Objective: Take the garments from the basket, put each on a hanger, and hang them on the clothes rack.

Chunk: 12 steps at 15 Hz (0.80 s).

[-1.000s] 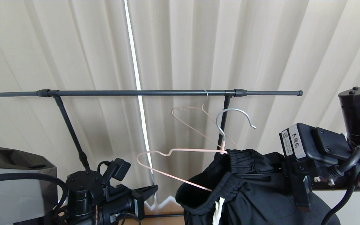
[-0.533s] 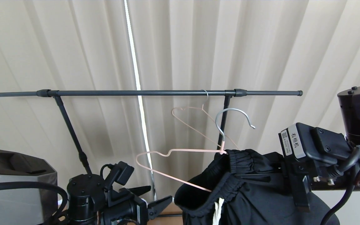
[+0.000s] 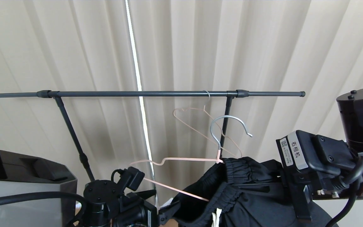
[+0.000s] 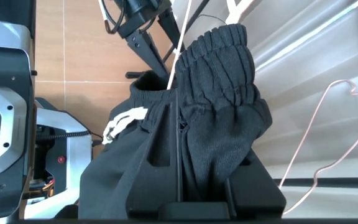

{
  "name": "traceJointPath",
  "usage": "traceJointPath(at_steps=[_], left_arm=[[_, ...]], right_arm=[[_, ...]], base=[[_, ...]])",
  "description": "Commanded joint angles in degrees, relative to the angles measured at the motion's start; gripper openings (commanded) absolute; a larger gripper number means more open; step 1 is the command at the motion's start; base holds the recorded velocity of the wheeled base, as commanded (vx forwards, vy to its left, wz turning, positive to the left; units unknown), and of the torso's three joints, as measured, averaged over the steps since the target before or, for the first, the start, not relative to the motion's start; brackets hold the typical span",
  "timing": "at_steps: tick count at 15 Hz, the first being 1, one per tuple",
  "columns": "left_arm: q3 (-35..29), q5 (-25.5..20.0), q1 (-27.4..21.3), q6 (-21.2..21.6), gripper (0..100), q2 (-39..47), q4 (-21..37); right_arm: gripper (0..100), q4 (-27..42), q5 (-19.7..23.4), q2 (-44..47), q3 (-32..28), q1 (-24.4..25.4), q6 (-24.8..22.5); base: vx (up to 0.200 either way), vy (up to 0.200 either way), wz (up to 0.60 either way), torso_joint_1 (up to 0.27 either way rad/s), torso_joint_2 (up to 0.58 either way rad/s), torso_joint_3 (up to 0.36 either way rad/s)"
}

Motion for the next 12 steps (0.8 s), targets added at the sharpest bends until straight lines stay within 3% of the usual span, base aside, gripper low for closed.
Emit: traceJointPath(at_steps=[1,2,3,4,12], left_arm=[[0.22,0.01,-0.87,0.23,100,1.41,-0.06],[0.49,0.01,-1.39,0.85,100,2.29,-0.06],[0.75,0.18,-1.39,1.64,0,2.47,-0.06],[1.1,0.36,-1.48,3.13,0,2.82,-0.06],[0.92,0.36,-0.16,3.31,0,2.29,-0.06]], right_arm=[[0,0.03,0.01,-0.12,-0.08,0.18,0.06],[0,-0.06,0.01,-0.29,-0.08,0.18,0.06],[0,-0.06,0.01,-0.29,-0.08,0.18,0.06],[0,-0.06,0.01,-0.47,-0.17,0.18,0.06],[0,-0.76,-0.16,-0.47,-0.35,-1.23,-0.03]], base=[[0.0,0.0,0.0,0.0,0.0,0.0],[0.0,0.0,0.0,0.0,0.0,0.0],[0.0,0.0,0.0,0.0,0.0,0.0],[0.0,0.0,0.0,0.0,0.0,0.0],[0.0,0.0,0.0,0.0,0.0,0.0]])
